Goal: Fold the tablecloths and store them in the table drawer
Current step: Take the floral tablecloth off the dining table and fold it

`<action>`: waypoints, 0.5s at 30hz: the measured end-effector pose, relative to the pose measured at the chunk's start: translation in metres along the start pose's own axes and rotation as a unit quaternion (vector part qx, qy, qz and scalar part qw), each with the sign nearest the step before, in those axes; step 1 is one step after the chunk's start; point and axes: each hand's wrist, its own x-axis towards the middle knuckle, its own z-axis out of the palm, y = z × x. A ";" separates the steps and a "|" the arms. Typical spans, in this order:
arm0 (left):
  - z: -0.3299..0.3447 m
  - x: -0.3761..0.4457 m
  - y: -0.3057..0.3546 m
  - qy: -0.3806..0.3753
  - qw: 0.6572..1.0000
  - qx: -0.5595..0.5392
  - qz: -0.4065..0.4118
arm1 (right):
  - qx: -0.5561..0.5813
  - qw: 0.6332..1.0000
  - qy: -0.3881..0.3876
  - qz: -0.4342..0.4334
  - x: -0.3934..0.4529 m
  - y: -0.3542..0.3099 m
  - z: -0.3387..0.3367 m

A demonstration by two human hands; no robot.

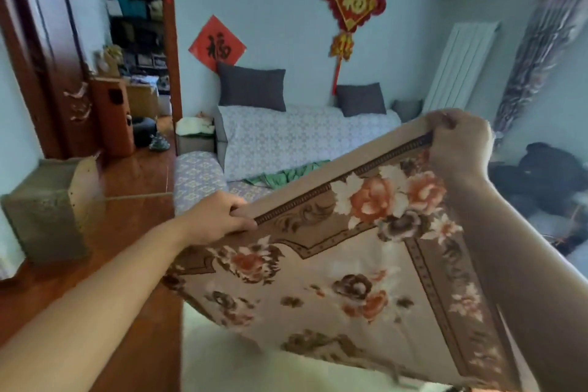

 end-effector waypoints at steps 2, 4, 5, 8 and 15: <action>-0.034 -0.007 0.026 -0.005 0.999 0.025 0.027 | 0.012 1.000 0.008 0.013 0.027 -0.022 -0.001; -0.051 -0.015 0.041 0.045 0.997 0.031 0.053 | 0.016 1.000 0.009 0.017 0.040 -0.045 0.003; -0.056 -0.017 0.044 0.078 0.994 0.030 0.066 | 0.026 1.000 -0.013 0.006 0.041 -0.056 0.008; -0.070 -0.017 0.051 0.124 0.986 0.054 0.100 | 0.019 0.965 -0.234 -0.118 0.020 -0.097 0.025; -0.077 -0.037 0.088 0.115 0.969 0.169 0.136 | -0.067 0.740 -0.575 -0.343 -0.053 -0.153 0.065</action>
